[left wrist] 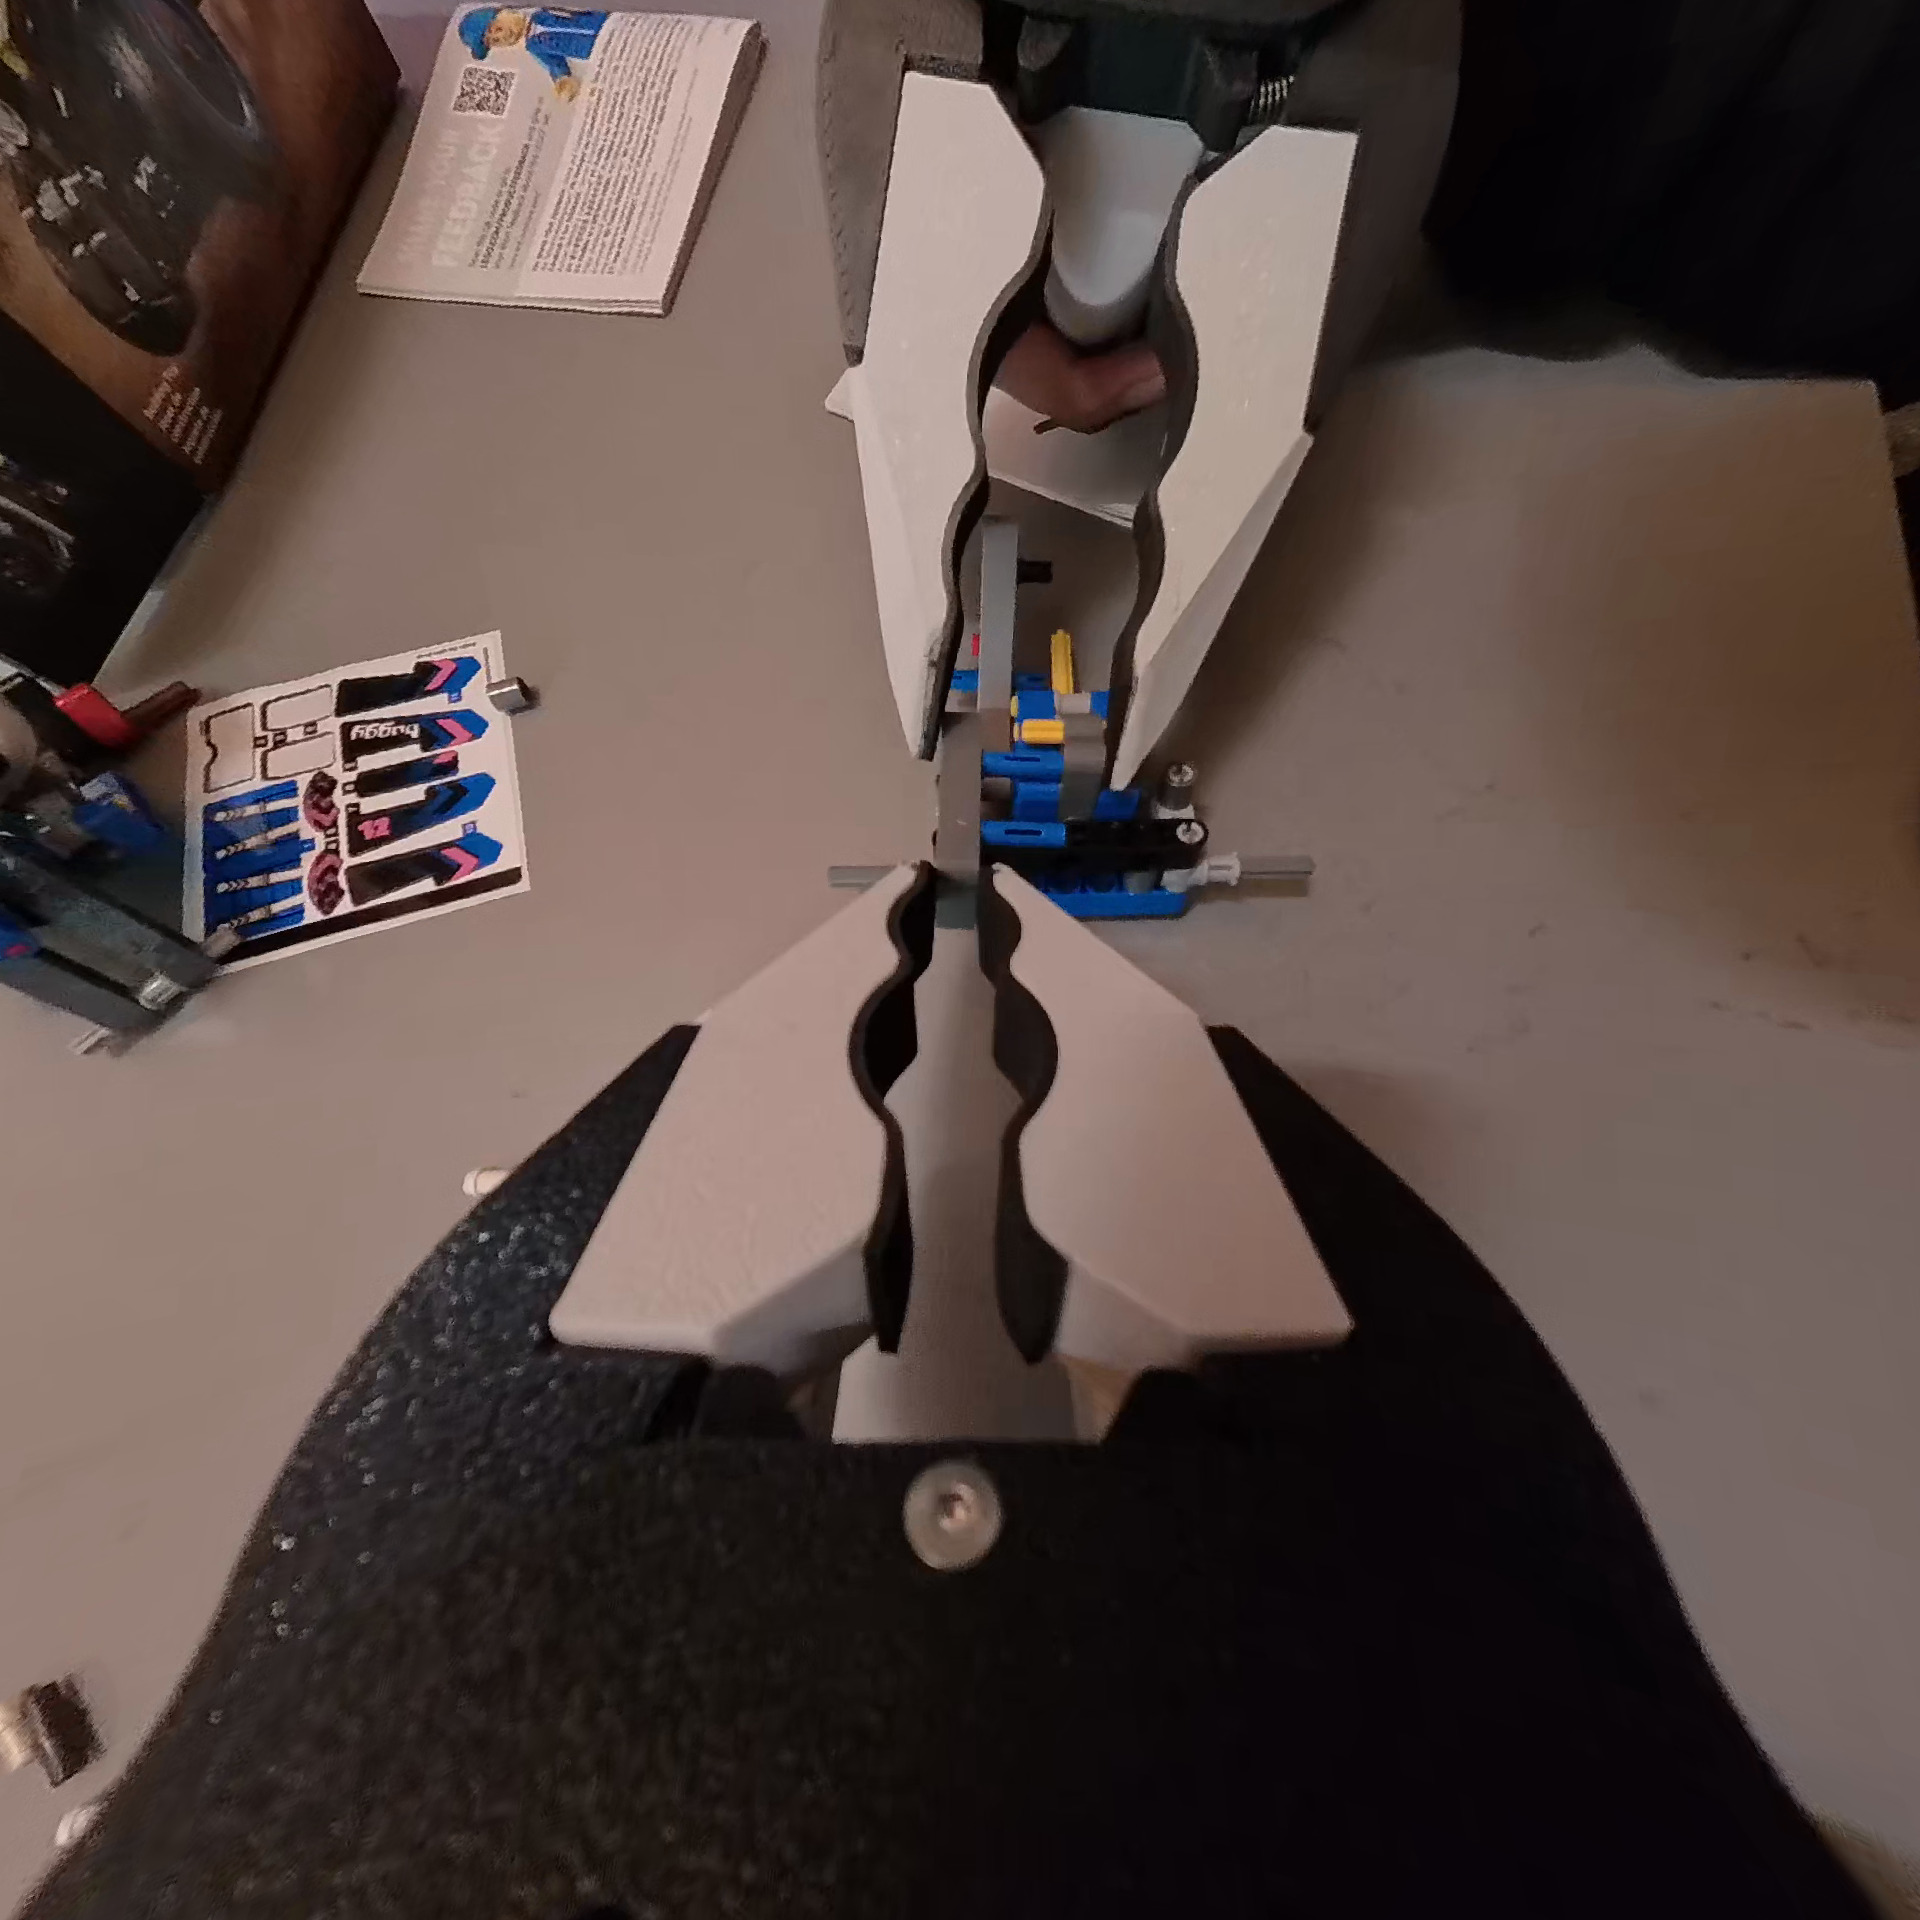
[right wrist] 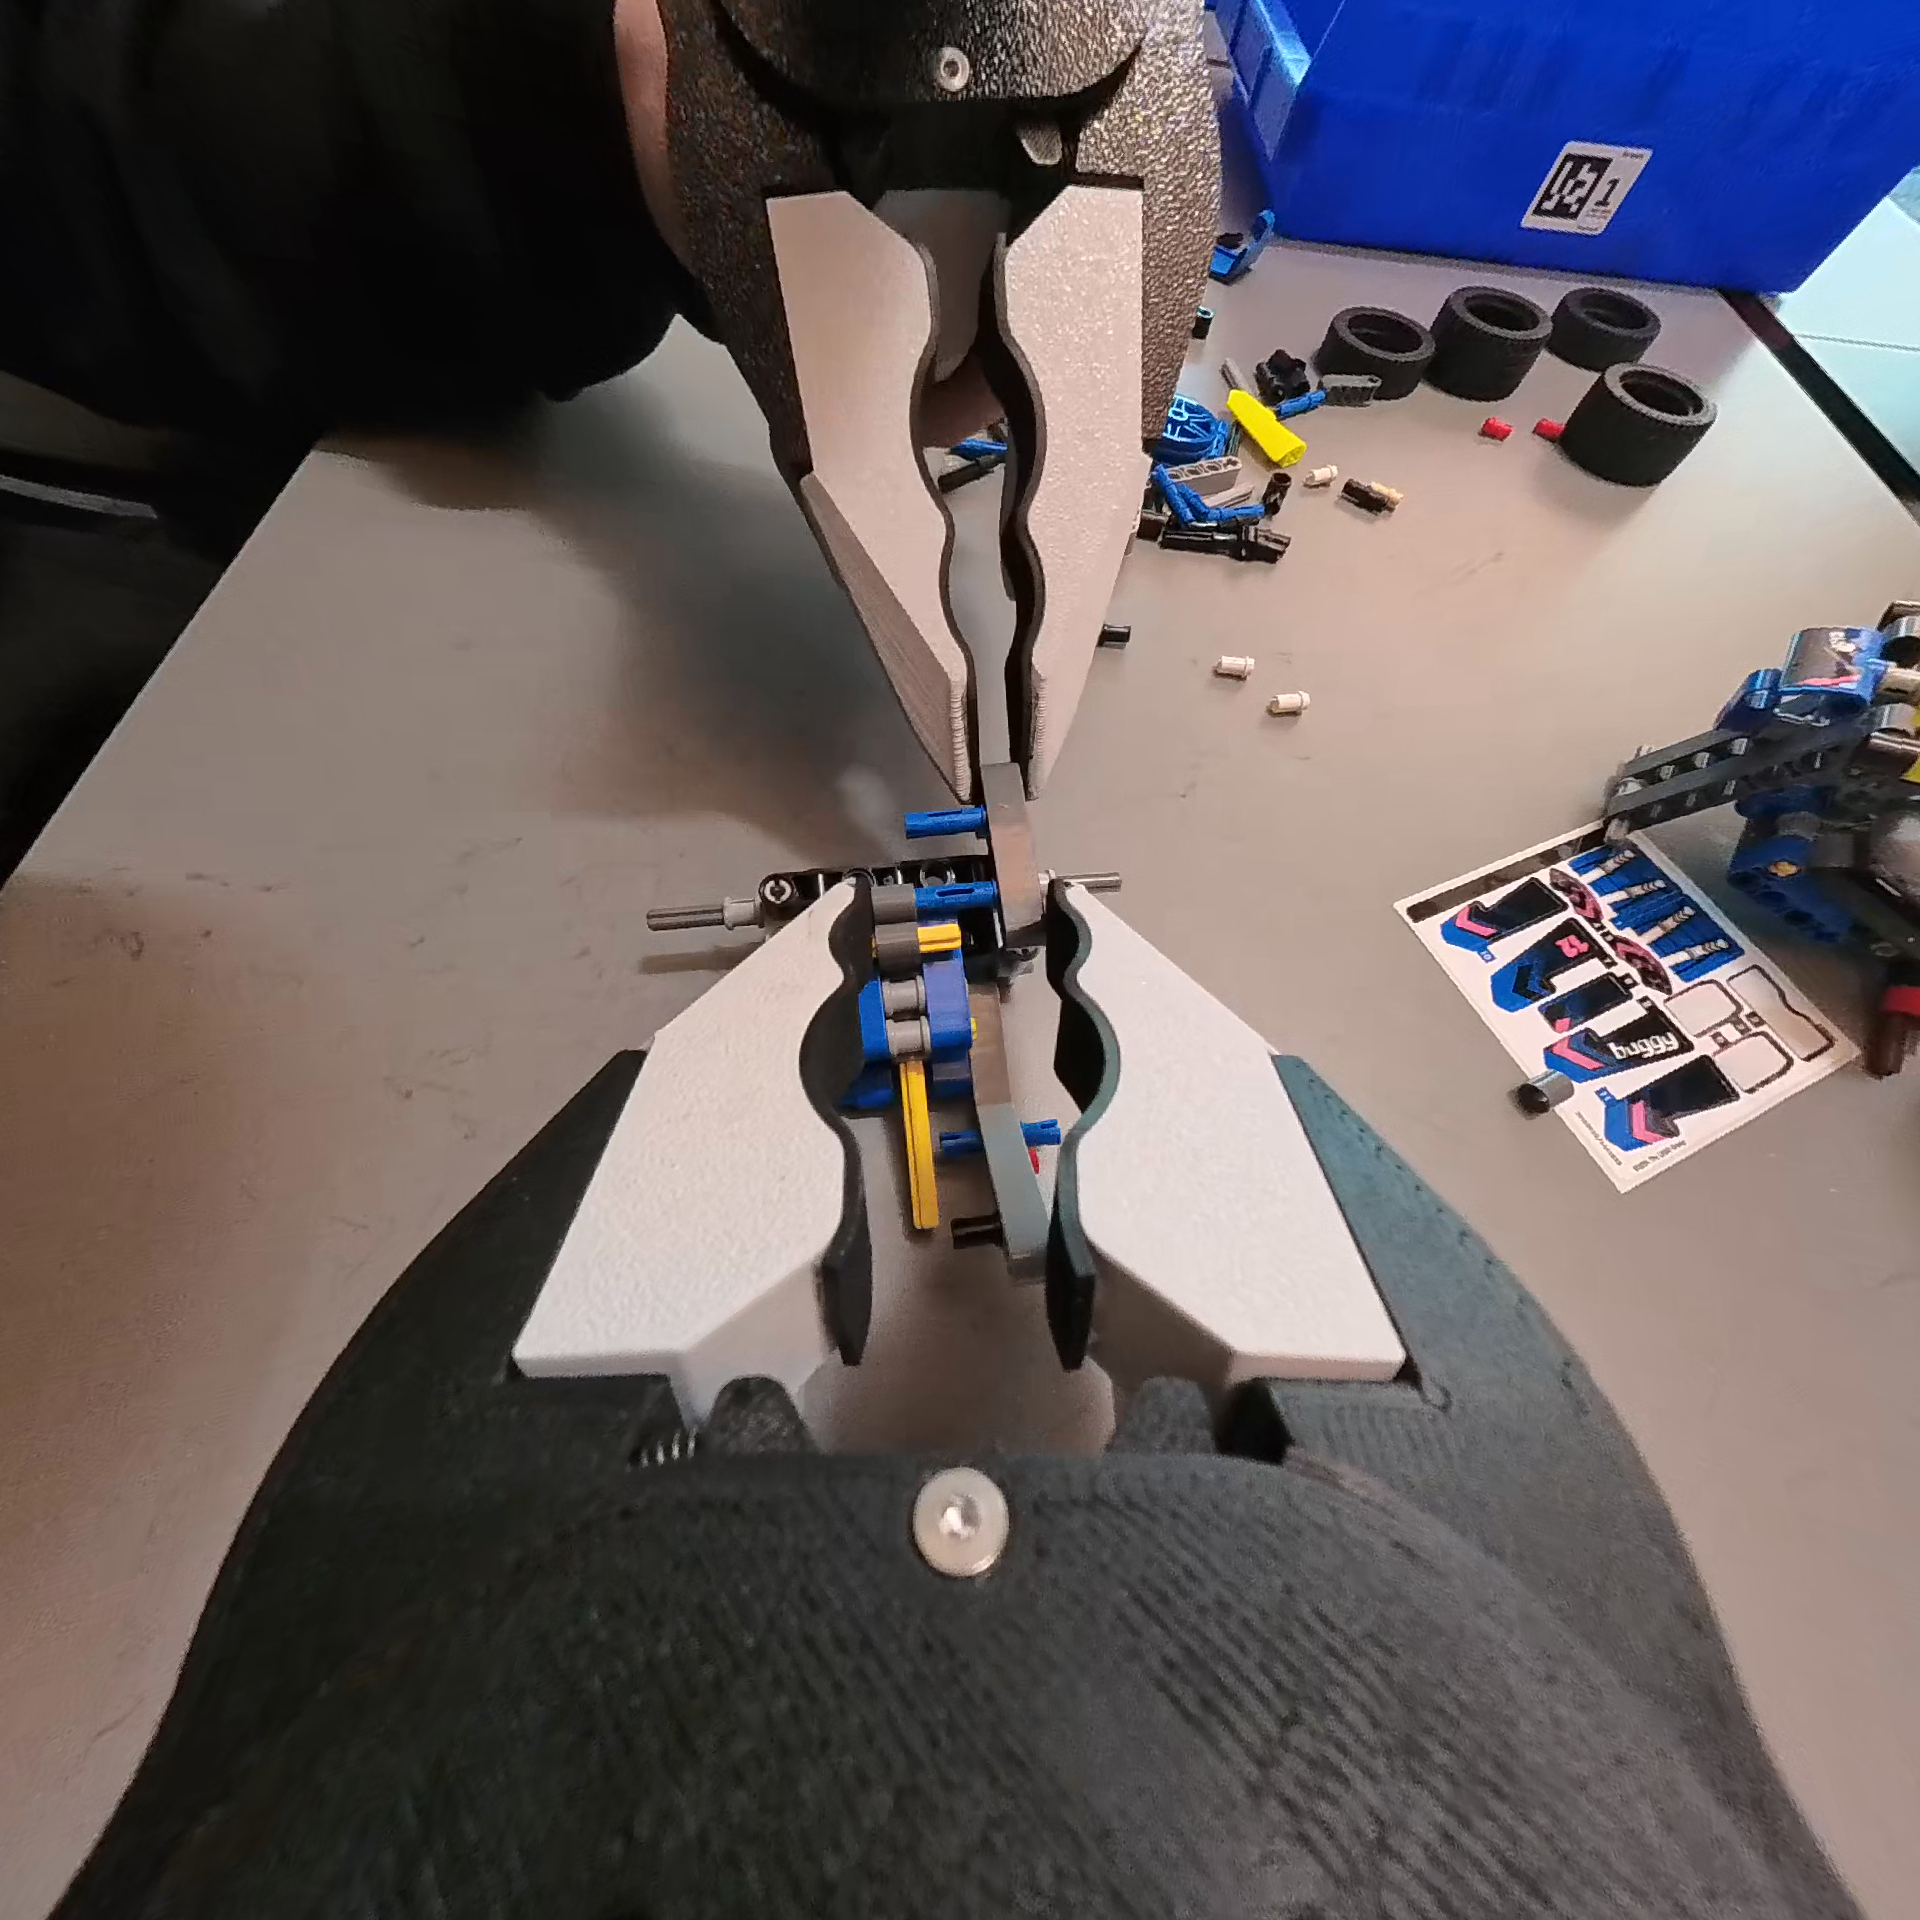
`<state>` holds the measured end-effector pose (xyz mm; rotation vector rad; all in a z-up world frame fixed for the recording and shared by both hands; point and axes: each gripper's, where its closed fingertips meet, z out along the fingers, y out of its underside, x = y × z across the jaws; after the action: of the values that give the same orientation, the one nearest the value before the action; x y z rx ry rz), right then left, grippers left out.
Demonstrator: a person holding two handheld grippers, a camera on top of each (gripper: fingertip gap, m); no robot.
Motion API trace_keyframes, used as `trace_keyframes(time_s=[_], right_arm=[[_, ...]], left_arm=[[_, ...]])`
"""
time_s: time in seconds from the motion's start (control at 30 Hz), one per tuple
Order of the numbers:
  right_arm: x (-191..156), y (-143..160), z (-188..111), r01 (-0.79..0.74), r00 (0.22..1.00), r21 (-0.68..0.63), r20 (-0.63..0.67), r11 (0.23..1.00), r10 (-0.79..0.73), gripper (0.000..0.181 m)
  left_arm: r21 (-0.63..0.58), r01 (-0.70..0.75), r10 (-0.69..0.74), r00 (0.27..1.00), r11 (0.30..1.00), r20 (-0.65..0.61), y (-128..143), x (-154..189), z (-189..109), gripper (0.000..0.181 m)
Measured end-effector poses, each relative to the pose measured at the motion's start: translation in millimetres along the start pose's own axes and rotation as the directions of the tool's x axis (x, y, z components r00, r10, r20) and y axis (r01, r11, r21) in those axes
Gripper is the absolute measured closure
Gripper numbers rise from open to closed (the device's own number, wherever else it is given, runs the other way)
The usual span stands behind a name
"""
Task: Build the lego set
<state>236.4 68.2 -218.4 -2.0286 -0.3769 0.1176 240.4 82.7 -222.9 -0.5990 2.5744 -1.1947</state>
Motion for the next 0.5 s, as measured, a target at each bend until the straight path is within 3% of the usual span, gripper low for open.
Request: trace_keyframes(time_s=[0.5], right_arm=[[-0.5, 0.1, 0.1, 0.016, 1.000, -0.001, -0.010, 1.000, -0.016, 0.149]], left_arm=[[-0.059, -0.007, 0.012, 0.996, 0.998, 0.083, -2.7, 2.1, -1.5, 0.177]])
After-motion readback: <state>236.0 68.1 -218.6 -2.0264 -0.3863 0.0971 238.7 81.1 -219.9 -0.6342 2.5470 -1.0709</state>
